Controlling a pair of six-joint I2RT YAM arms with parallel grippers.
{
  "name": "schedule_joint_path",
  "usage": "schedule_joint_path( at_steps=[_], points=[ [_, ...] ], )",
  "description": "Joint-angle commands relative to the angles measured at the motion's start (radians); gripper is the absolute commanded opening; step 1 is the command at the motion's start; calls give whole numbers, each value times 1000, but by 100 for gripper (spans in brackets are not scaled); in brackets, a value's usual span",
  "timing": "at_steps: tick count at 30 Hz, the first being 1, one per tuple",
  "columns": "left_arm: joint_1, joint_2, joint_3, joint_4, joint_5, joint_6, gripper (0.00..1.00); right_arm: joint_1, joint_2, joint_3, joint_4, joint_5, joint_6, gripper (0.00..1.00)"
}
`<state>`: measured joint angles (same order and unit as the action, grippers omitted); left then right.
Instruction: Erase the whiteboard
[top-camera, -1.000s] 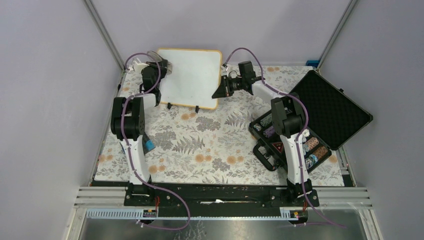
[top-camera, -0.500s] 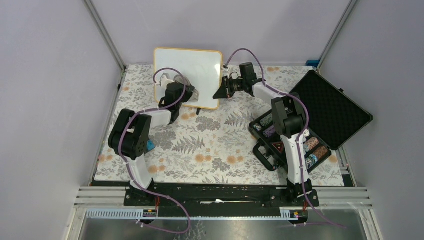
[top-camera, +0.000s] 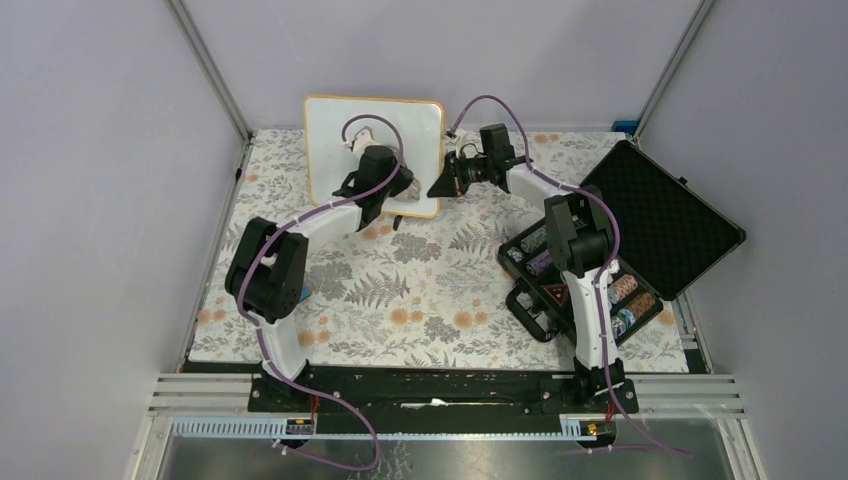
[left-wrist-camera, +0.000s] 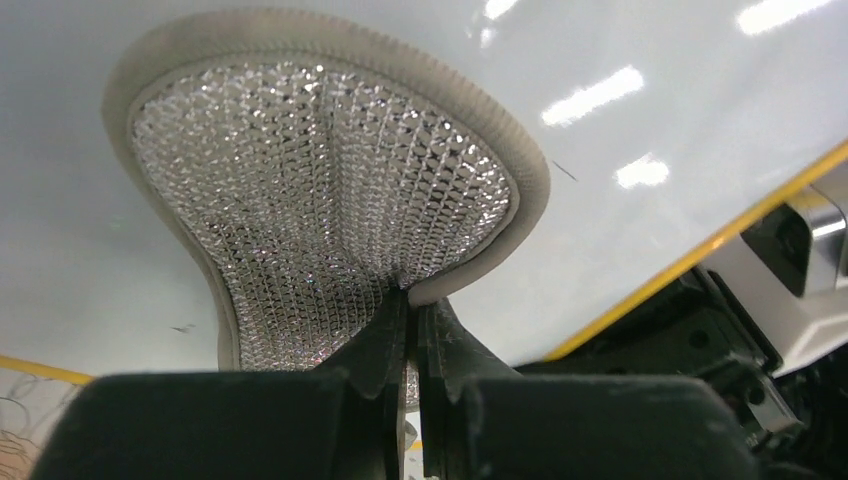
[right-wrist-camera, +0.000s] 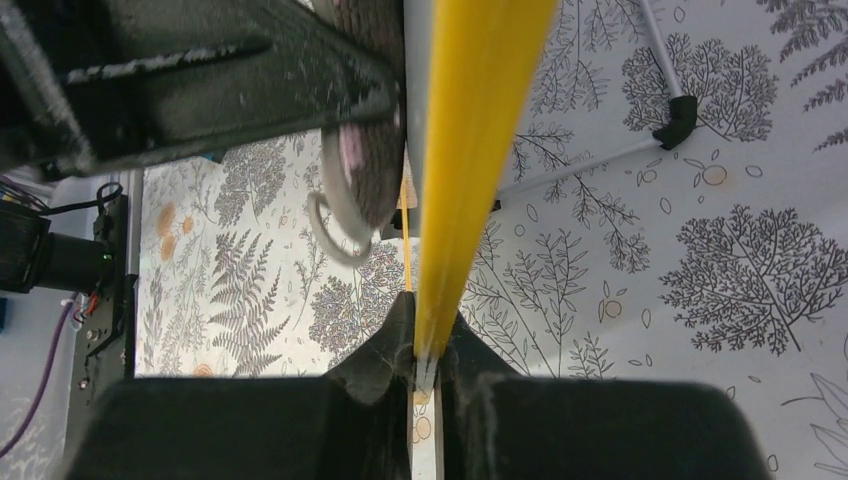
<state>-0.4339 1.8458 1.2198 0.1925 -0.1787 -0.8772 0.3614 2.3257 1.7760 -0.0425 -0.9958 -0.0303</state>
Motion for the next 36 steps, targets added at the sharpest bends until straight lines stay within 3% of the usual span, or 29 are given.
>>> schedule_joint_path(
  at_steps=[1,9,10,12,20,30,36],
  points=[
    [-47,-11,58,-38,59,40,0,95,3,-9,-211,-96,-172,0],
    [-45,-250,63,-219,79,175,0,95,-2,-31,-175,-73,-153,0],
    [-45,-292,55,-249,78,188,0,92,-5,-42,-153,-71,-145,3],
    [-45,-375,24,-287,72,201,0,87,-4,-49,-134,-78,-128,8],
    [-43,-674,-109,-392,19,204,0,56,13,-74,-65,-110,-50,6],
    [-43,-770,-203,-533,67,170,0,27,-13,-187,96,-155,85,7],
    [-43,-770,-363,-544,155,122,0,34,-37,-232,119,-134,80,19]
  ],
)
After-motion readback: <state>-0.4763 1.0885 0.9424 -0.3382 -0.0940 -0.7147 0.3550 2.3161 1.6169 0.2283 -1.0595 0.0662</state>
